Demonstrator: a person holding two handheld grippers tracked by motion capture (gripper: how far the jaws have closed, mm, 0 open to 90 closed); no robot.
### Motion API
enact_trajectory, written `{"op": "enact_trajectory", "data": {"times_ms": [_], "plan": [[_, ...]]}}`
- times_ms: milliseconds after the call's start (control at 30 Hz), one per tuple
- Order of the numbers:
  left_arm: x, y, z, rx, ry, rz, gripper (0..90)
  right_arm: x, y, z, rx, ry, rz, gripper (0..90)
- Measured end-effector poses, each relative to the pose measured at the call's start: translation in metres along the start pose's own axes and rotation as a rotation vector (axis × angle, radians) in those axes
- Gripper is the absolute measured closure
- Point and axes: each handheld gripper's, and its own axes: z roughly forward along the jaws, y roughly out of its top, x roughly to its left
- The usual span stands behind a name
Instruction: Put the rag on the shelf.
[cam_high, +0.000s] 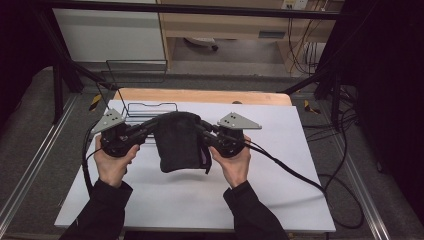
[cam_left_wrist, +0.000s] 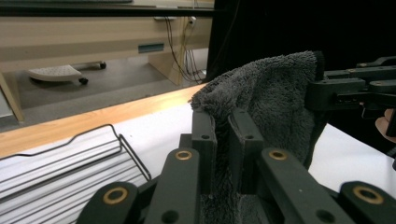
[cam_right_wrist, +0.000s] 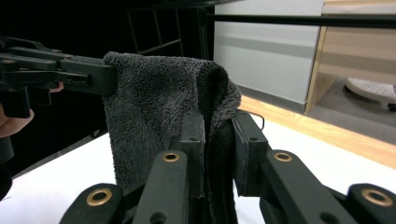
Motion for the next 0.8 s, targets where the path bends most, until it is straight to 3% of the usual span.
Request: {"op": "enact_trajectory", "data": {"times_ms": [800], "plan": [[0.038,0.042,-0.036,-0.161,0.074,-0.019,81.8,0.033,0.057,0.035,-0.122,0.013,-0.072,77.5]]}}
